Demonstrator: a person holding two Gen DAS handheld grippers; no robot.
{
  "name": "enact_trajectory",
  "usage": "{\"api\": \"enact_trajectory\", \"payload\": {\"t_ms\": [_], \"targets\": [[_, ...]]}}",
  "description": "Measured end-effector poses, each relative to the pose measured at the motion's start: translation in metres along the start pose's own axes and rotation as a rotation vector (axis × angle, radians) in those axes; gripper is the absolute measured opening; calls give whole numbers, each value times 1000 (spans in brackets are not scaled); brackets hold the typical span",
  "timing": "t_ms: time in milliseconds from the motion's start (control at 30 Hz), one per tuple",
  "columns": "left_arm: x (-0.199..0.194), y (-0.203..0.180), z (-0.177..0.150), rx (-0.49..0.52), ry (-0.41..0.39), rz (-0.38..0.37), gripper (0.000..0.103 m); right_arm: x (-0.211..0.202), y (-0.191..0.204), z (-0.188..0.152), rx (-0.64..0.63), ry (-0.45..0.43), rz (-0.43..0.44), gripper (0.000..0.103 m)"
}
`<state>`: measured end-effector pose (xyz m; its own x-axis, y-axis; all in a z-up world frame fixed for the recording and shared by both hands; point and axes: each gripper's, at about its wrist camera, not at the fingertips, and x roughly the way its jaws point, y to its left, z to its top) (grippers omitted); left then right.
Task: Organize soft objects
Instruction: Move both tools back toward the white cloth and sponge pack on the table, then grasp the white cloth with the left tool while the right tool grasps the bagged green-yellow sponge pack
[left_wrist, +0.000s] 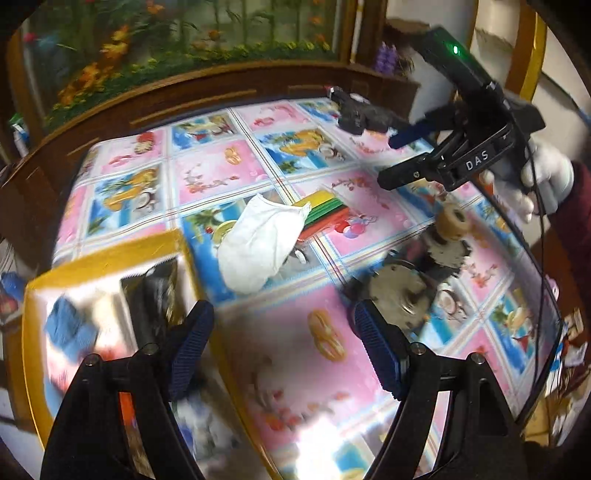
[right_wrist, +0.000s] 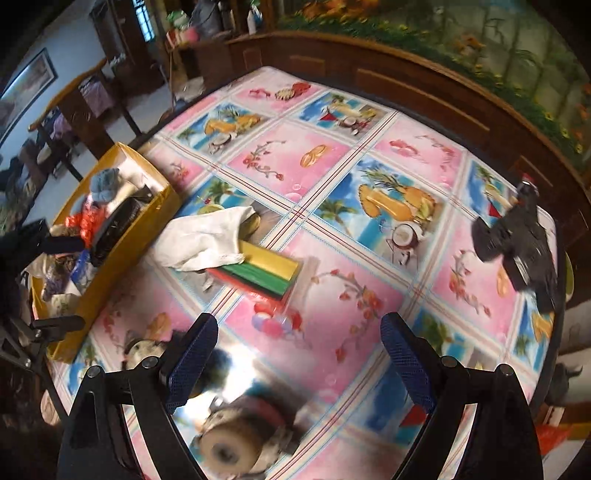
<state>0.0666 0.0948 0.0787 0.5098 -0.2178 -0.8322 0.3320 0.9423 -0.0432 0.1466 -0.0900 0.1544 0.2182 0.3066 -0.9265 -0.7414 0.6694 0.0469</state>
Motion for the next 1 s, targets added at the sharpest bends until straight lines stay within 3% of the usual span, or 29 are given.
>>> {"api": "enact_trajectory", "payload": {"t_ms": [233, 500, 633, 733, 800, 867, 933, 1000], "targets": [[62, 7, 35, 132, 120, 17, 78, 71, 18, 31, -170, 142, 7, 90], [91, 12, 33, 154, 205, -12, 78, 129, 48, 44, -317, 204, -1, 90], [101, 11, 40, 151, 247, -29, 79, 146, 53, 53, -307, 214, 12, 91], [105, 12, 43, 127, 257, -17, 79, 152, 52, 56, -263, 218, 34, 85], [104, 13, 44, 115, 256, -15, 79, 149, 47, 55, -236, 207, 42, 70], [103, 14, 43, 106, 248, 2, 73, 144, 32, 52, -168, 210, 80, 60], [99, 16, 41, 93, 237, 30, 51, 143, 18, 43, -128, 207, 61, 59], [92, 23, 42, 48, 219, 27, 37, 141, 6, 32, -89, 205, 46, 59]]}}
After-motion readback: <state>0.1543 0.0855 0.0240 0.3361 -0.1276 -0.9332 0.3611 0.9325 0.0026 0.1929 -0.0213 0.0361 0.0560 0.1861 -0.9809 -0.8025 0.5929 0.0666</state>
